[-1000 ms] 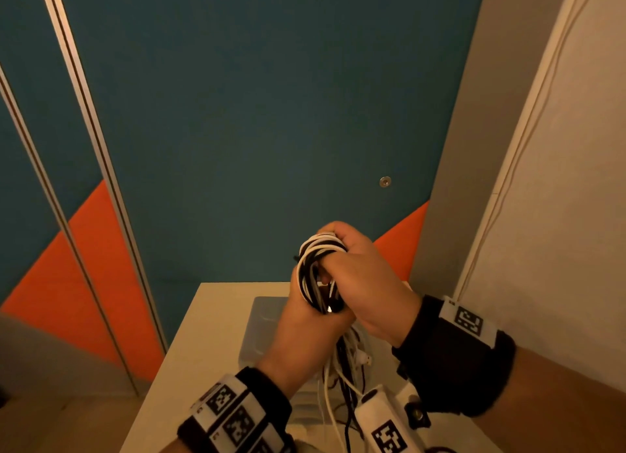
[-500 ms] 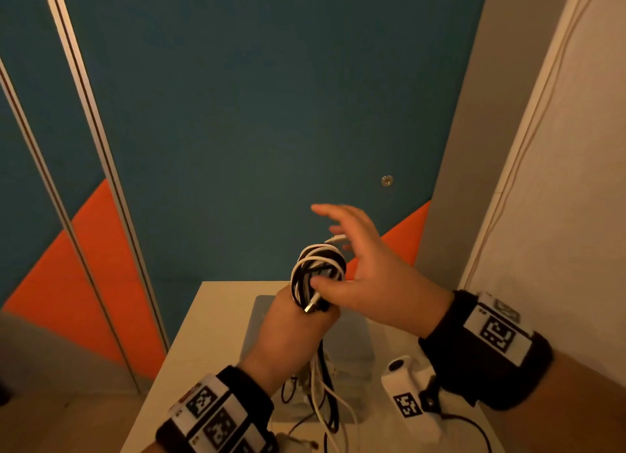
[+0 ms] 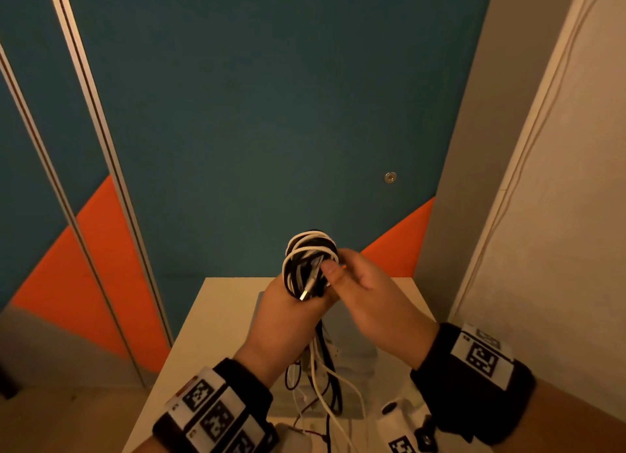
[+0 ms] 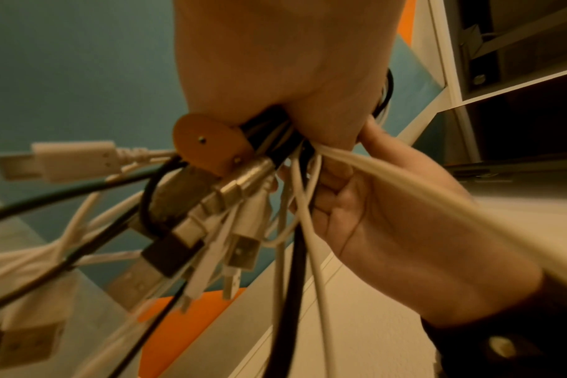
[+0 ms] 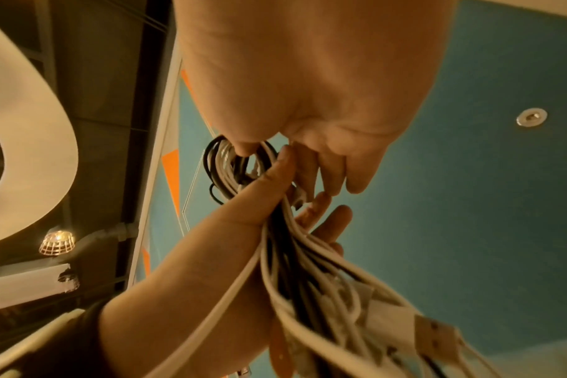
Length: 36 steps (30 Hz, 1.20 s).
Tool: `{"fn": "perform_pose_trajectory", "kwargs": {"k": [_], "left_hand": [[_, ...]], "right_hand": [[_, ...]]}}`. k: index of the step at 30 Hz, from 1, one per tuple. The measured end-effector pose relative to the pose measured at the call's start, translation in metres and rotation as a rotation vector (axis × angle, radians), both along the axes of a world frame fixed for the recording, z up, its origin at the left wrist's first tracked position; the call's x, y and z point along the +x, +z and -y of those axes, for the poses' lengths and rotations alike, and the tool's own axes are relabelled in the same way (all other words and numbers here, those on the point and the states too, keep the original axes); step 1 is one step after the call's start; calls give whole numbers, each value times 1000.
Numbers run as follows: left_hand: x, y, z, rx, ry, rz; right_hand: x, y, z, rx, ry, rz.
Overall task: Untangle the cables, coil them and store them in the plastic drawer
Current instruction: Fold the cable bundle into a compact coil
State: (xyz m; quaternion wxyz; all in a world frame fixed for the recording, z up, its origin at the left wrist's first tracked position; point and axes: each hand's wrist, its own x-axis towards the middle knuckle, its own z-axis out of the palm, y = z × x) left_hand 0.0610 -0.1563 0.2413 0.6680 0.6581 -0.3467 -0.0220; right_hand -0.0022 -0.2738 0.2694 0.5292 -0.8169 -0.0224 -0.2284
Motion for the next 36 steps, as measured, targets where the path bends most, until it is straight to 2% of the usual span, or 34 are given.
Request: {"fn": "perform_pose_trajectory", "kwargs": {"k": [5,9,13,17,22,26,29,34,36], "left_hand": [[4,-2,0,-66,14,-53],[5,-1,-1,-94,10,-66],[6,-1,2,-52,-29,-15],[1,2,4,-60,-52,38],[-1,2,5,-21,-109,39],[-3,-5,10,-11,-43,46],[4,-11,5,7,7,-2],[9,-2,1,-31,29,-125],[8,0,2,-32,46,-170]], "right_hand": [[3,-3,-5,68,55,-30],[-3,2,0,37,118,-35],[0,3,2,70,46,-18],[6,-4,1,13,-17,-9],[8,-2,7,-117,-12,-50],[9,-8,2,-171,-12,-80],[3,-12,2,-107,87,-127],[-10,-35,-2,205,190,-139],[-9,-49,-7,153,161,-159]]}}
